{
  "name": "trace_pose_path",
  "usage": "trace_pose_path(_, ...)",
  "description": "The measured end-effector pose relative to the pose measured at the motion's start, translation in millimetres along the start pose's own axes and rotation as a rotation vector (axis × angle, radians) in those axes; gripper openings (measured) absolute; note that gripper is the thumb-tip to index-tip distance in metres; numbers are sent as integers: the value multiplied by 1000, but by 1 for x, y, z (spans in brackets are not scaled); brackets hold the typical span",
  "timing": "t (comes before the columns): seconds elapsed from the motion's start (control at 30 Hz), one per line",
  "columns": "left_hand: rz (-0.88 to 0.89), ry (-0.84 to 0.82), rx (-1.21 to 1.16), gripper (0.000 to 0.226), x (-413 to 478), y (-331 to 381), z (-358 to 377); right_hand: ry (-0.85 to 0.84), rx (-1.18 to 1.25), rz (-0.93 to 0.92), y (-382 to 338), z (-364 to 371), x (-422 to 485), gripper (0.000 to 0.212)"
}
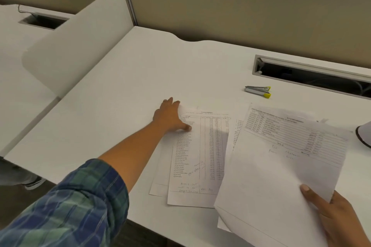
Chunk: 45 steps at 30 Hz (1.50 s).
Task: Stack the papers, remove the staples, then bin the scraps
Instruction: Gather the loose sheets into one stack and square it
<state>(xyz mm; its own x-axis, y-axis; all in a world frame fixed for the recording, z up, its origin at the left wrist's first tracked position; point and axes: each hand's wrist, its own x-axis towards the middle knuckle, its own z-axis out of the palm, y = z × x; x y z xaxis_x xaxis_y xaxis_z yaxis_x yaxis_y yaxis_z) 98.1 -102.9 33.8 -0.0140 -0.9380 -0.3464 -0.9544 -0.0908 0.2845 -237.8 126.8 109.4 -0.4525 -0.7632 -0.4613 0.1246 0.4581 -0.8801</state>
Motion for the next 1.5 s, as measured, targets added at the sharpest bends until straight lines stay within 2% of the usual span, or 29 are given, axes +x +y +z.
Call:
trace_pose_path(0.07,7,-52,86,127,8,0,2,5,-40,23,2,-1,1,32)
trace_pose_path(0.2,35,-18,17,117,12,0,4,7,-52,0,2,-4,2,61)
trace_pose_path(0.33,46,22,-95,102,8,1,7,21,-2,12,8,-6,3,29)
trace_pose_path(0.43,45,83,-183,92,3,2,13,13,-5,19,10,-7,3,42)
trace_pose_path(0.5,54,159,-230,78,-1,1,16,16,-14,24,12,-9,5,36)
trace_pose_path(0.57,78,247,-304,51,-6,2,18,14,-23,23,15,-11,7,30)
trace_pose_path(0.63,82,321,-435,22,-13,6,16,-14,-27,-3,17,-12,9,41)
trace_pose_path(0.67,71,345,-532,14,-16,8,14,-21,-37,-11,16,-12,9,47)
trace_pose_path(0.7,49,354,-650,11,-21,11,11,-20,-36,-12,16,-13,10,43)
trace_pose_path(0.8,-66,266,-1098,28,-47,15,6,-2,-33,-9,18,-14,16,13)
trace_pose_path(0.87,-111,128,-1256,42,-70,13,15,-2,-42,3,20,-14,17,8)
trace_pose_path(0.93,-72,33,-1213,30,-90,10,34,-10,-46,24,22,-13,17,10)
trace_pose_path(1.0,-44,36,-1147,19,-108,11,47,-16,-41,38,23,-13,18,14)
trace_pose_path(1.07,-45,137,-1137,17,-118,10,47,-12,-38,40,22,-14,20,16)
trace_pose_path(1.13,-17,308,-1086,15,-122,-1,29,-8,-36,32,18,-16,22,16)
trace_pose_path(1.23,129,432,-1048,20,-130,-17,-21,13,-31,14,12,-22,26,16)
trace_pose_path(1.4,427,355,-1201,20,-166,5,-115,39,-60,-7,10,-23,37,26)
trace_pose_path(1.5,508,250,-1319,23,-171,32,-136,19,-94,-21,7,-13,40,25)
